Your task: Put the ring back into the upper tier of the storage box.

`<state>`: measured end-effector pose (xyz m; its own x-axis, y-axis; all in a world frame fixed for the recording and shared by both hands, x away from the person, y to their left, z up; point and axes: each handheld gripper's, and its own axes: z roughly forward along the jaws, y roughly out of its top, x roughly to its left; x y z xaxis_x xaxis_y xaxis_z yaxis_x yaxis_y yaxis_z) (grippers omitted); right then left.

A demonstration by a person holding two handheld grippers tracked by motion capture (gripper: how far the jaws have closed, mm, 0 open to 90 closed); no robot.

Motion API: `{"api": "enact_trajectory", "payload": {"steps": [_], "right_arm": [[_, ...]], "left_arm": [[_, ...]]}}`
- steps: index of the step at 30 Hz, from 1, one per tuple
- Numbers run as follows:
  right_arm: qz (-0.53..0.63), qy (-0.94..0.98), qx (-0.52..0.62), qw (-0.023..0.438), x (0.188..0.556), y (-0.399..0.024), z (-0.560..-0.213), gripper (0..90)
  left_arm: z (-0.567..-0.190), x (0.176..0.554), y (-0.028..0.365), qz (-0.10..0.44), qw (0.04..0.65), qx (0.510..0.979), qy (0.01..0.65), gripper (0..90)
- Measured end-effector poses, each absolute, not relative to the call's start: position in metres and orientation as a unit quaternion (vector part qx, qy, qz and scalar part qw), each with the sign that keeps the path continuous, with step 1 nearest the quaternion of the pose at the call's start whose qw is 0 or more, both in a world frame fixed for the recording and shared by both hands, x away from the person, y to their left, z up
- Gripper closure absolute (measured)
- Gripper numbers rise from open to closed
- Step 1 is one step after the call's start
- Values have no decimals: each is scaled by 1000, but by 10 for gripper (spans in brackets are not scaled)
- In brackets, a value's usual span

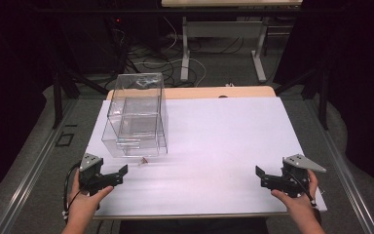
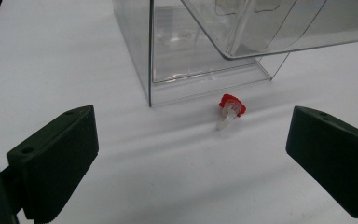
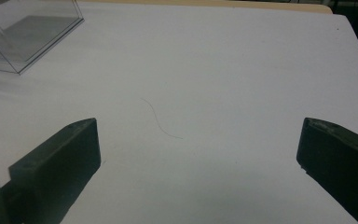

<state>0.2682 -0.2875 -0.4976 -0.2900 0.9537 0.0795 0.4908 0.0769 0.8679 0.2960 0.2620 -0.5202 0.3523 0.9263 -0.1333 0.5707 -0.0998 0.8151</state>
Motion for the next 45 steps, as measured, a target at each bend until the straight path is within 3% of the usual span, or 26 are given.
{"api": "enact_trajectory", "payload": {"steps": [10, 15, 21, 35, 45], "right_arm": [[426, 673, 545, 261, 273, -294, -504, 0], [426, 678, 540, 260, 271, -292, -502, 0], [429, 676, 539, 261, 271, -294, -502, 0], [429, 678, 545, 242, 274, -294, -506, 0], [432, 675, 550, 234, 275, -293, -508, 0]], "left_arm": [[-521, 296, 261, 215, 417, 713, 522, 31], [-524, 295, 265, 213, 415, 713, 524, 155], [-529, 296, 264, 212, 403, 723, 520, 177], [-538, 296, 250, 223, 386, 750, 489, 346], [-539, 299, 232, 226, 374, 763, 476, 387]]}}
